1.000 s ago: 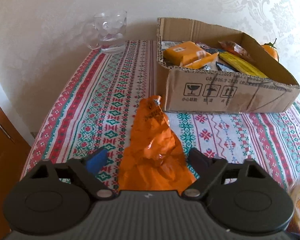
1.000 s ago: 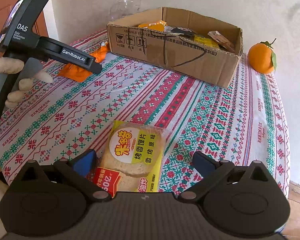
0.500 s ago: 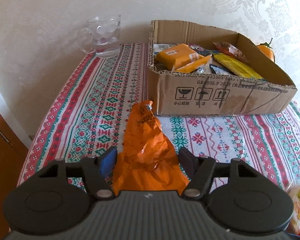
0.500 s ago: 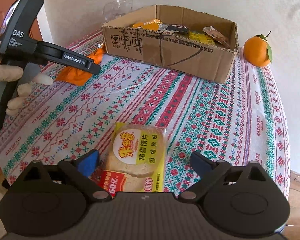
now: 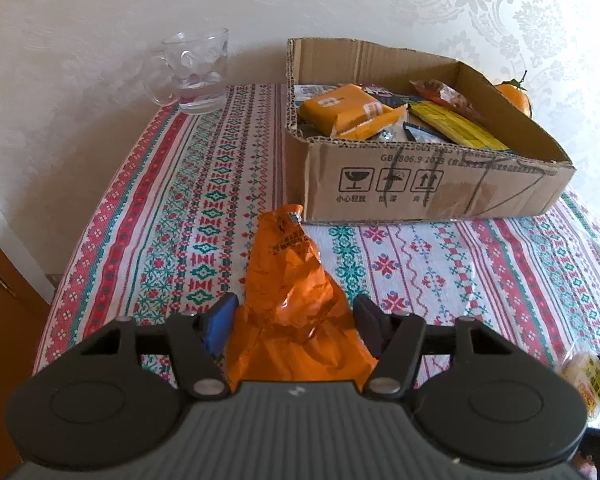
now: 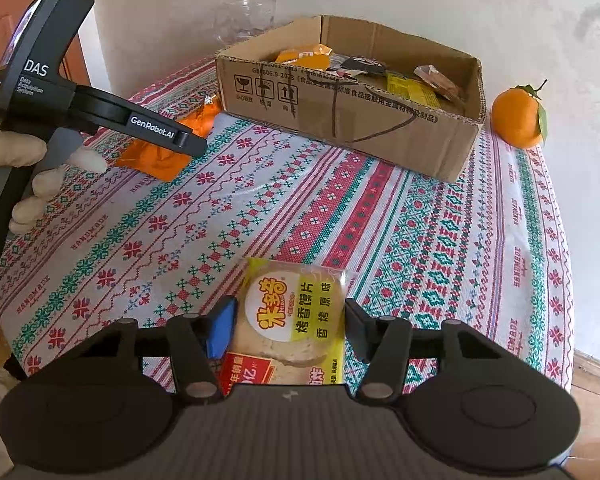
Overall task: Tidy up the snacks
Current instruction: 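Lift both held packets and carry them toward the cardboard box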
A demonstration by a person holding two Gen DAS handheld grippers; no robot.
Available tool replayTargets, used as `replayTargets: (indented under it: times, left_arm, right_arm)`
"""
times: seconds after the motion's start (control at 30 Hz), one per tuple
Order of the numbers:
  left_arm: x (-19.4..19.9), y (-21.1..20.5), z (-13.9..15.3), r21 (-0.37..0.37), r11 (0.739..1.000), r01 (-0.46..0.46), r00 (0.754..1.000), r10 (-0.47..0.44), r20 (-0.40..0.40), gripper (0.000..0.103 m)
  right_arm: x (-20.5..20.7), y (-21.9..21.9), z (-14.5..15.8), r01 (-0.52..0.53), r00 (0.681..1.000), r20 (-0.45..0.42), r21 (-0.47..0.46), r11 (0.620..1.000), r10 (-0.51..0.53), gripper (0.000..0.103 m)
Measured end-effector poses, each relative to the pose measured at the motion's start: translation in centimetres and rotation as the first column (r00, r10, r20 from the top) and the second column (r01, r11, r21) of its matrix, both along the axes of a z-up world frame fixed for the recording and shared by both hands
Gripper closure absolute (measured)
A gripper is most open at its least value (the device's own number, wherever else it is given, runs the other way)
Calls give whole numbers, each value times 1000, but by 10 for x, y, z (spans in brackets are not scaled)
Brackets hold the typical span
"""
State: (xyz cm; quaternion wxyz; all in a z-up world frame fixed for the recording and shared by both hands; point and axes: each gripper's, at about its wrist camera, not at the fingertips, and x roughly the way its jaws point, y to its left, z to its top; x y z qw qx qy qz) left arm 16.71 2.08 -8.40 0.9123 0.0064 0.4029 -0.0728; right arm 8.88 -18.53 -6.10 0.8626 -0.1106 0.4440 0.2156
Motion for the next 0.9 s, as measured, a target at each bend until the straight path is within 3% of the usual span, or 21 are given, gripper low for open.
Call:
replayTargets:
  times: [0.33,0.57,0.9]
  left_arm:
    - [-11,8,11,-9,999,37,999,-37,-11,42]
    - [-11,10,2,8,1000,30,999,-30,-33,40]
    - [-4,20,5,-45,999,10,999,-12,-36,38]
  right_arm:
    - [-2,-7,12,-5,1000,23,11,1000,5,42]
    - [-3,-5,12,-2,1000,22,16,1000,2,42]
    - [-3,-4,12,-3,1000,20,18,1000,2,42]
